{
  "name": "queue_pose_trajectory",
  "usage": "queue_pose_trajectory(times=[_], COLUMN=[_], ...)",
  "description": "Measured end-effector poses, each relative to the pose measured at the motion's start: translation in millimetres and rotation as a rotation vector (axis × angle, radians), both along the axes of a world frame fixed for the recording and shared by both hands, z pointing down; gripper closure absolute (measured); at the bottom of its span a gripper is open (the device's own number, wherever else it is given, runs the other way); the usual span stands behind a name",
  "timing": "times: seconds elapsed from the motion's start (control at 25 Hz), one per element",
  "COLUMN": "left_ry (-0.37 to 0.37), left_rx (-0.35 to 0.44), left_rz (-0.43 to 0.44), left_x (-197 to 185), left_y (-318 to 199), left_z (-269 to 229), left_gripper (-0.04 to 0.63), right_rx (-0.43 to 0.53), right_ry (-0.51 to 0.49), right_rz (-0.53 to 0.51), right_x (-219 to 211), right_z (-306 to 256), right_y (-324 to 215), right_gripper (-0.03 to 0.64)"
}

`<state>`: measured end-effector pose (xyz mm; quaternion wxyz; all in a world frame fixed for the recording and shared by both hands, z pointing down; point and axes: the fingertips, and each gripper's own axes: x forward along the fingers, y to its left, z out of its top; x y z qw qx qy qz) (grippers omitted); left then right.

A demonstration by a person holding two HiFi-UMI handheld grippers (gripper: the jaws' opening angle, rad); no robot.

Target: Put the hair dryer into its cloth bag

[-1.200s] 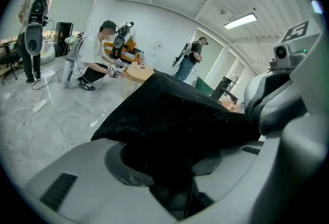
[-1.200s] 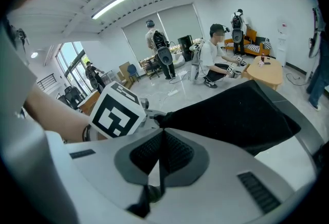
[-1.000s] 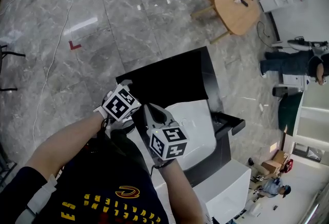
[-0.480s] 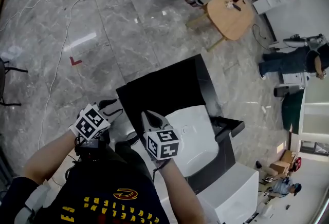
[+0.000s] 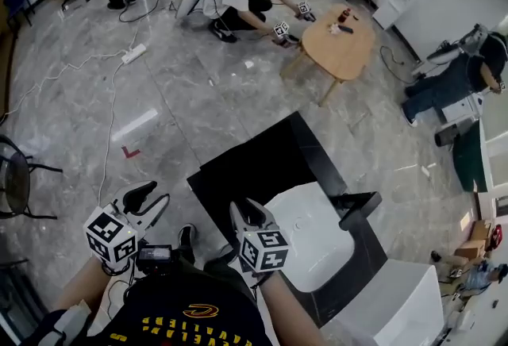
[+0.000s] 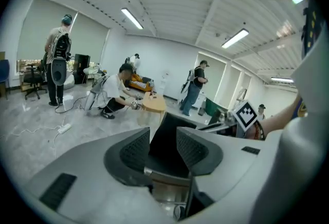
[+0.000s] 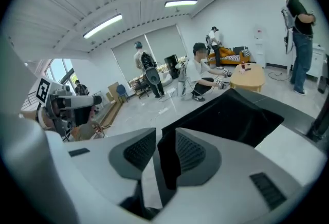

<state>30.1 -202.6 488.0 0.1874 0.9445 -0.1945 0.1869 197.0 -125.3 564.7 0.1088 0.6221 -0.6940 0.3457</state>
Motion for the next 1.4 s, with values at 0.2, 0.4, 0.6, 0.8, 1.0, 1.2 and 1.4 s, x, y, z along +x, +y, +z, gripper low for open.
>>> queue_pose_trajectory(times=[0.2,0.4,0.6,0.8,1.0,1.2,1.4], left_ry=[0.199,0.348,0.410,0.383,0.344,0.344,0.345], left_rx=[0.126,0.152,0.176,0.166,0.171,0.180,0.188], left_rz=[0.032,0.120,0.180,0.259,0.304,0.313,0.315], left_x=[38.9,69.9,99.2,129.5,139.7,140.5,146.1], left_y=[33.1,76.9,102.9,124.8,137.4,139.2,139.1], left_z=[-100.0,-157.1,-181.2,-177.9,-170.7,-167.9,-170.9], left_gripper=[0.436,0.471,0.592,0.592,0.592,0.592,0.592], right_rx=[0.192,0.372,0.489,0.512,0.509,0.516,0.511], right_ry=[-0.020,0.023,0.062,0.129,0.139,0.140,0.153], right_rz=[0.072,0.099,0.095,0.134,0.128,0.122,0.109], right_x=[6.8,3.2,9.8,18.3,18.5,16.2,18.1], right_z=[-78.5,-159.6,-213.0,-228.6,-227.7,-226.3,-229.4], right_y=[17.8,34.0,53.6,65.1,73.0,74.2,74.6], right_gripper=[0.520,0.537,0.609,0.609,0.609,0.609,0.609])
